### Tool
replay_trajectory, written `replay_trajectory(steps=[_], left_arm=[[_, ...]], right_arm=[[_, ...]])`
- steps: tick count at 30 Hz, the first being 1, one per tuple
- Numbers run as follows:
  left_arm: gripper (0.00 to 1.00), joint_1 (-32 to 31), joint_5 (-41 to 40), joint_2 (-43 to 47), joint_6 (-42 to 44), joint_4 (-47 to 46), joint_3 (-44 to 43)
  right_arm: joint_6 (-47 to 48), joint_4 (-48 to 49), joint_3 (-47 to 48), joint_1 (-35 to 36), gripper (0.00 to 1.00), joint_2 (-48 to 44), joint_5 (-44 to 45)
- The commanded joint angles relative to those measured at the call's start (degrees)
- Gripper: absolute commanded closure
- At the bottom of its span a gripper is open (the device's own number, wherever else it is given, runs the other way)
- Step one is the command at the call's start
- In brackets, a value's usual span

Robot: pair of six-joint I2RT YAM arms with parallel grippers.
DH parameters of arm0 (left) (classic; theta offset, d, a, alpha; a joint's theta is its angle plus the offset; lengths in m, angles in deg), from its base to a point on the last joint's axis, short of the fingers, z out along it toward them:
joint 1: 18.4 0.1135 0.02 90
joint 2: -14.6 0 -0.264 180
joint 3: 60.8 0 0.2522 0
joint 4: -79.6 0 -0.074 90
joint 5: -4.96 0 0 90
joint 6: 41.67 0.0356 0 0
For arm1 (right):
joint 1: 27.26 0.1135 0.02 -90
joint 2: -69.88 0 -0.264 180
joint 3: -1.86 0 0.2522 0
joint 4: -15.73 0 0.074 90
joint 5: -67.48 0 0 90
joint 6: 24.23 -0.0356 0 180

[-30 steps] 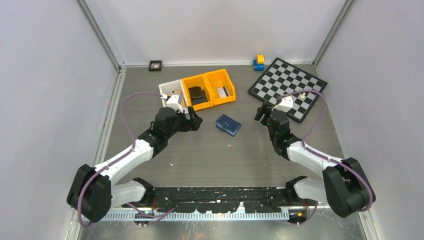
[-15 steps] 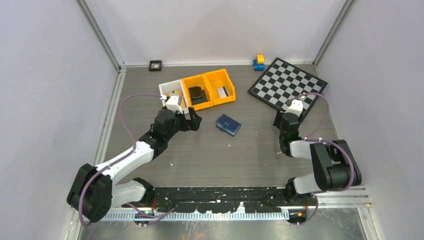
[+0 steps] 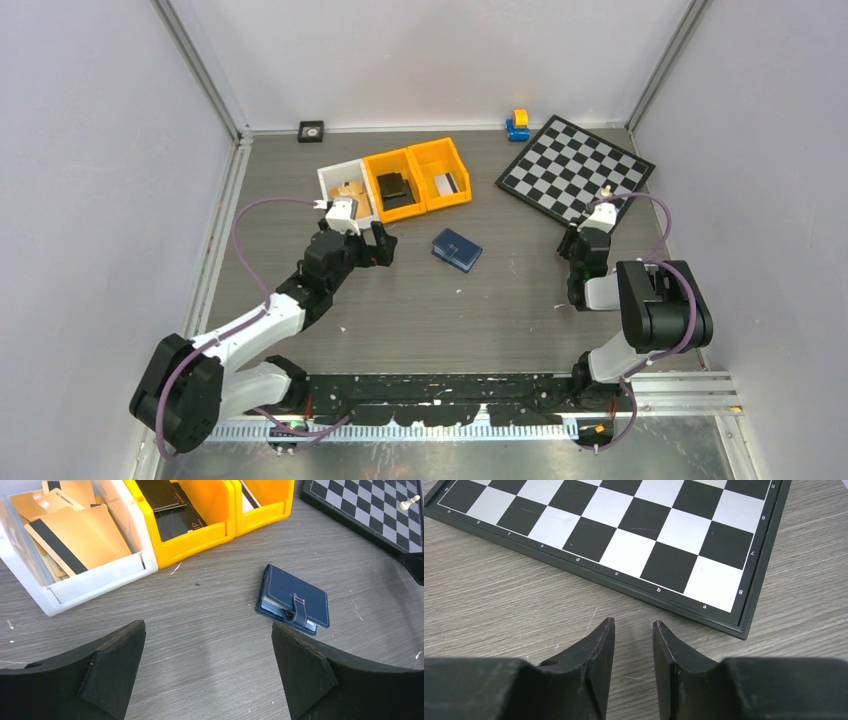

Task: Take the credit cards out of the card holder
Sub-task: Reset both arms

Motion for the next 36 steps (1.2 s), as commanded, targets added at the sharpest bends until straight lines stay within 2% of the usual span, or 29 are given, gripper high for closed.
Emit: replay_trajectory(steps=[1,3,5,8,17,19,20,21,23,26,29,33,36], left_arm=[[0.00,0.2,-2.2,0.2,2.4,-5.4,0.3],[0.00,0.2,-2.5,0.6,2.9,-5.1,0.2],[0.00,0.2,-2.8,1.0,3.4,-5.1,0.4],[0.00,0.3,-2.9,1.0,4.0,-4.7,0.4],[0.00,0.2,-3.7,0.8,4.9,-4.5,0.4],[0.00,0.2,-3.3,0.8,4.6,-5.0,0.4],[0.00,0.2,-3.1,0.6,4.4,-5.1,0.2],[0.00,0.2,-2.9,0.4,4.4,-5.1,0.1],[0.00,0.2,-3.2,0.0,4.3,-4.9,-0.1],[0.00,0.2,-4.6,-0.3,4.4,-5.1,0.0],[0.00,0.3,-7.7,-0.3,5.8,-5.1,0.4],[0.00,0.3,-12.0,0.0,12.3,-4.6,0.6],[0.00,0.5,-17.9,0.3,18.6,-3.3,0.2]], right_arm=[[0.4,3.7,1.2,-0.7,0.60,-0.7,-3.4],[0.0,3.3,1.4,-0.7,0.63,-0.8,-2.4],[-2.2,3.0,1.6,-1.4,0.74,-0.7,0.7],[-3.4,4.0,0.9,-2.5,0.77,-0.9,0.1],[-3.1,10.5,-2.4,-5.5,0.75,-0.8,-9.2],[-2.5,12.4,-3.5,-5.7,0.64,-0.8,-12.1],[-2.3,13.9,-4.1,-5.7,0.50,-0.6,-12.5],[-2.5,14.9,-4.5,-5.9,0.30,-0.6,-12.5],[-3.1,13.9,-3.7,-6.1,0.20,-0.5,-11.5],[-1.8,2.6,1.8,-6.0,0.17,-0.8,-14.6],[-2.4,7.2,-0.7,-5.9,0.15,-0.8,-13.8],[-2.3,2.2,1.7,-5.8,0.15,-0.8,-13.6],[-2.3,4.1,0.9,-5.7,0.14,-0.8,-13.5]])
